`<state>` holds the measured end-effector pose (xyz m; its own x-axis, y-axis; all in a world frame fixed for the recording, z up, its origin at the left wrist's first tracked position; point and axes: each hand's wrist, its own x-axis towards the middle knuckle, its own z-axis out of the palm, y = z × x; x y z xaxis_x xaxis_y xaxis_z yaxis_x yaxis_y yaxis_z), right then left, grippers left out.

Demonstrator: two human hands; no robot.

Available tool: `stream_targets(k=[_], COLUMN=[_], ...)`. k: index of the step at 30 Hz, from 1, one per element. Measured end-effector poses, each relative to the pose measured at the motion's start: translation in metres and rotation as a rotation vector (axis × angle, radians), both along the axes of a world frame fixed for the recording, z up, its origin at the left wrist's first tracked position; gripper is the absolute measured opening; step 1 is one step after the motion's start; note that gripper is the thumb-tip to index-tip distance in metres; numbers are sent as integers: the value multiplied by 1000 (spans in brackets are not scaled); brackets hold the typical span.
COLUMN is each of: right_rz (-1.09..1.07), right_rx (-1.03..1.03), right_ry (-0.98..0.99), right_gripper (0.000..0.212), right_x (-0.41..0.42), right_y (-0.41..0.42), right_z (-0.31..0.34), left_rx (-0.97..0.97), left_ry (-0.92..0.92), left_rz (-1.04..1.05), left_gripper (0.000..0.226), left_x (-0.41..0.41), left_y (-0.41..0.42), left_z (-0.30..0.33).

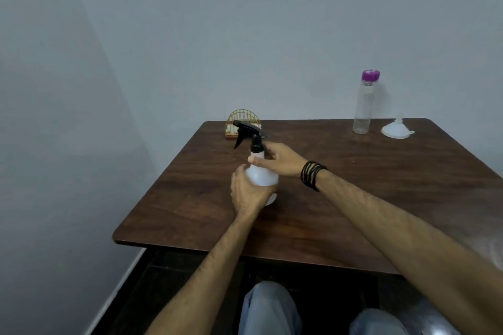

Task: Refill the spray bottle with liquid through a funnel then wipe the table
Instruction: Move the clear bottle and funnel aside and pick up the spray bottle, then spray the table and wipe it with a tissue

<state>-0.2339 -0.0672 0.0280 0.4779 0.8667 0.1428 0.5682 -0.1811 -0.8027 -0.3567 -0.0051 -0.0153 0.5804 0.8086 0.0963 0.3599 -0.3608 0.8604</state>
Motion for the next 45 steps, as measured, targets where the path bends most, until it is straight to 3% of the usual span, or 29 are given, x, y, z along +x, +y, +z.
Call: stream_targets(k=[5, 10, 19, 22, 24, 26, 28, 30, 35, 45], right_rz=[26, 44, -96, -132, -148, -163, -171, -180, -206, -246], right_rx=[-23, -90, -143, -144, -131, -108, -92, -92, -107, -111], right_ry=[-22, -122, -170, -160, -162, -164, -164, -170, -196, -223], right_gripper=[48, 53, 57, 57, 57, 57, 57, 56, 53, 33], right_x=[-14, -19, 15, 26, 34, 42, 51, 61, 94, 169], right_y=[21, 32, 13, 8, 5, 4, 3, 2, 1, 76], right_z=[-11, -20, -32, -32, -34, -34, -32, -28, -19, 5], left_rx=[10, 3, 27, 224, 506, 664, 631, 544, 303, 417], left_ry=[-27, -74, -100, -120, -232, -320, -229, -41, 206, 529], left_rz=[100, 189, 381, 481, 403, 211, -48, -221, -179, -206], left_gripper=[104, 91, 118, 127, 109, 78, 59, 56, 58, 58], left_x=[-4, 3, 16, 19, 24, 31, 41, 52, 77, 123], left_y=[42, 63, 80, 71, 58, 43, 36, 41, 77, 124], left_z=[1, -6, -14, -14, -18, -21, -21, -25, -31, -38])
